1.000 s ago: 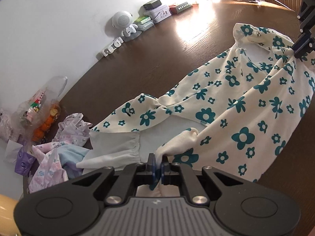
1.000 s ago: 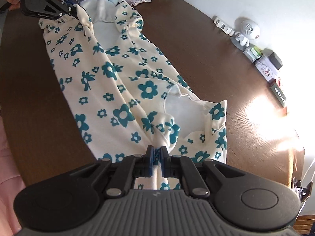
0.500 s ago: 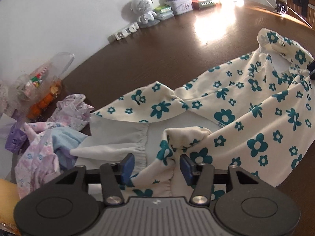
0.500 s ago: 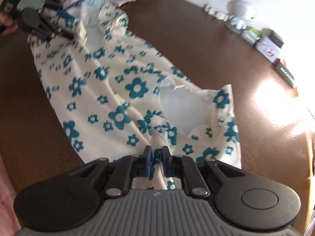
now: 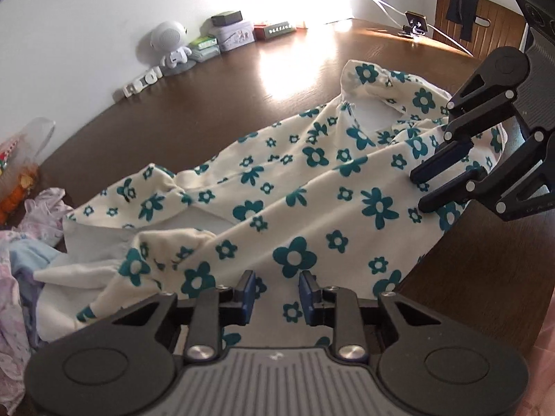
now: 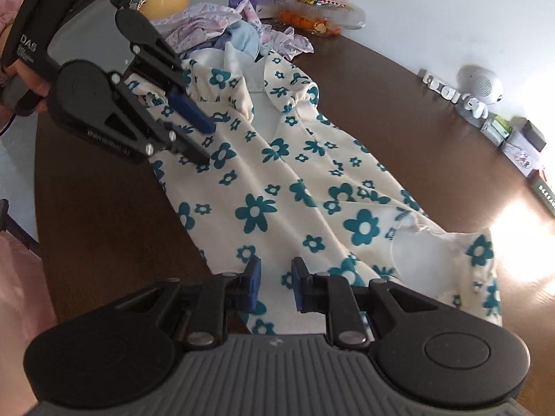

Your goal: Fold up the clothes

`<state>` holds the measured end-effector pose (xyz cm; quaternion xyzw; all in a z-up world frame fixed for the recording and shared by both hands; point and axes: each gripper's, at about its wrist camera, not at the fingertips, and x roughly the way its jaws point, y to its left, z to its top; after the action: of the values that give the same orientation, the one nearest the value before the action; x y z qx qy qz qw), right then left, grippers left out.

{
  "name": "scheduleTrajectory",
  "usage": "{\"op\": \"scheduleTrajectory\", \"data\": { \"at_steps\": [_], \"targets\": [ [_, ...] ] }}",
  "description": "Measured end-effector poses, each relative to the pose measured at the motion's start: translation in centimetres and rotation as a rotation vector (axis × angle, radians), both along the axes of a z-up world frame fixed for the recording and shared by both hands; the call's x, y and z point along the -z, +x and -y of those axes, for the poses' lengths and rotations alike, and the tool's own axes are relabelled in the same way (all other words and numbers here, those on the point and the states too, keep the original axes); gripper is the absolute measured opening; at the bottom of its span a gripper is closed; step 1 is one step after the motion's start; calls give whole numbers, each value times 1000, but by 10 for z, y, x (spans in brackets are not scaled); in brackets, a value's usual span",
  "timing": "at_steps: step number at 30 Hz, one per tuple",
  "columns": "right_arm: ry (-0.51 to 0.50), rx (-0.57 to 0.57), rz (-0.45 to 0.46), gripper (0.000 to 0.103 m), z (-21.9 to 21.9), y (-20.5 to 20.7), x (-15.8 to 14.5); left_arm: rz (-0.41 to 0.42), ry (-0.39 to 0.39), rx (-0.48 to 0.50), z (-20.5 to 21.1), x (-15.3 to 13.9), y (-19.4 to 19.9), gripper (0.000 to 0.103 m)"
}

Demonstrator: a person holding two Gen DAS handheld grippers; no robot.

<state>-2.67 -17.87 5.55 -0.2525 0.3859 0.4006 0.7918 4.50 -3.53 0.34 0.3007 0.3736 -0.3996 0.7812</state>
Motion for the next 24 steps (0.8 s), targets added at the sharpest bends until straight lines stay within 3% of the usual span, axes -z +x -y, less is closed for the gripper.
{"op": "scheduleTrajectory", "data": {
  "at_steps": [4, 8, 12, 14, 19, 24],
  "targets": [
    [0, 20, -20, 18, -2, 4, 19, 31, 21, -88, -28, 6, 15, 25],
    [-29, 116, -40, 18, 34, 17, 18, 32, 49, -196, -67, 5, 38, 22],
    [-25, 165, -53, 18, 59, 19, 15, 2, 32, -272, -99, -1, 53, 26],
    [-40, 176, -35, 18, 65, 17, 15, 60, 62, -299, -104, -2, 55, 26],
    [-56, 194, -22, 18, 70, 15, 14, 63, 94, -342, -117, 3, 65, 25],
    [-62, 192, -22, 18, 70, 14, 15, 66, 76, -337, -118, 6, 70, 22]
  ]
}}
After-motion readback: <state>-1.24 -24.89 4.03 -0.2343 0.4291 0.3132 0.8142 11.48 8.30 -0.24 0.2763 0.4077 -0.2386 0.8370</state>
